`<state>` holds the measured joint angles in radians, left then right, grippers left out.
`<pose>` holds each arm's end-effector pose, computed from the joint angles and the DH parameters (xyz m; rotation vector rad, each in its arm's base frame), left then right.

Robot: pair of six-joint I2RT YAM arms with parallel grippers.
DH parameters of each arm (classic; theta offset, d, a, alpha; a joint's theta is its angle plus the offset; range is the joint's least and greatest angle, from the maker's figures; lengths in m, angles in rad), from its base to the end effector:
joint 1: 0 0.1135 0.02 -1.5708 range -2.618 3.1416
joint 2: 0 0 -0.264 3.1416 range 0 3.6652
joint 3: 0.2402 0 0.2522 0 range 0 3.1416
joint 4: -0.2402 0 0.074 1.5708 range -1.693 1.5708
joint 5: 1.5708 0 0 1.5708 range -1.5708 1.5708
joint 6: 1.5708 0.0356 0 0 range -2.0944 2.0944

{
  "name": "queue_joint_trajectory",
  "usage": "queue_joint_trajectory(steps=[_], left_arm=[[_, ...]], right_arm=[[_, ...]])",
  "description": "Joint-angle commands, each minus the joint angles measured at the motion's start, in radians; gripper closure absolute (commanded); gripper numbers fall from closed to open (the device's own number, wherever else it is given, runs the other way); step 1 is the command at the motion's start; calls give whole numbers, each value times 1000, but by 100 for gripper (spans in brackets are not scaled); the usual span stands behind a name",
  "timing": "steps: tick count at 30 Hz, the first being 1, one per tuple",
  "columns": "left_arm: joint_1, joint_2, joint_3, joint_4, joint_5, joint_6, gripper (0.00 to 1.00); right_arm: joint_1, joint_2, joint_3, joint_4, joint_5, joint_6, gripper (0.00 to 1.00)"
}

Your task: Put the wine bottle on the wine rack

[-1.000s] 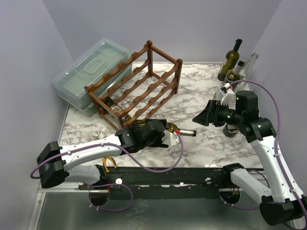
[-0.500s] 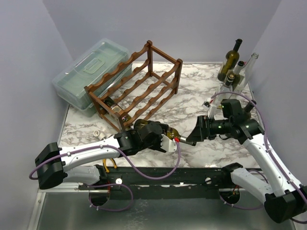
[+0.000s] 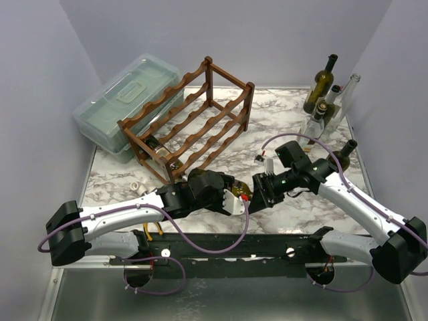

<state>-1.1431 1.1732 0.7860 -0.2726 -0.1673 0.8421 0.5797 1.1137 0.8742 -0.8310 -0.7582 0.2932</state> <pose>0.1105 -0.2282 0.2531 1.8077 1.2885 0.0210 0.1569 0.1320 0.2630 -0.6647 2.6621 1.2803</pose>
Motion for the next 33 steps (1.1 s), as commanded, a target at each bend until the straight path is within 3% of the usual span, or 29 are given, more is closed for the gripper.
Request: queue_joint_trajectory(steps=[1, 9, 13, 17, 21, 22, 23, 24, 27, 28, 33], left_arm=[[-7, -43, -10, 56, 62, -5, 100], [-7, -20, -1, 19, 97, 9, 100], [-7, -18, -7, 20, 96, 17, 100], [-6, -1, -13, 30, 97, 12, 100], [-4, 13, -14, 54, 97, -9, 100], [-4, 10, -17, 74, 92, -18, 100], [-4, 7, -24, 98, 77, -30, 94], [-3, 2, -31, 132, 61, -48, 78], [-2, -18, -38, 179, 26, -101, 6], [-3, -25, -34, 183, 28, -112, 1], [11, -104, -44, 205, 95, -172, 1]], right_arm=[[12, 13, 17, 21, 41, -10, 28], [12, 29, 24, 21, 49, -17, 23], [13, 47, 32, 18, 14, -33, 30], [15, 56, 22, 41, -39, -40, 49], [15, 58, 24, 69, -91, -18, 84], [16, 60, 25, 69, -82, -13, 97], [15, 58, 30, 60, -37, -6, 99], [15, 55, 35, 50, 6, -2, 99], [16, 13, 50, 37, 165, 21, 99], [15, -5, 51, 46, 178, 26, 99], [15, -42, 88, 37, 258, 42, 100]])
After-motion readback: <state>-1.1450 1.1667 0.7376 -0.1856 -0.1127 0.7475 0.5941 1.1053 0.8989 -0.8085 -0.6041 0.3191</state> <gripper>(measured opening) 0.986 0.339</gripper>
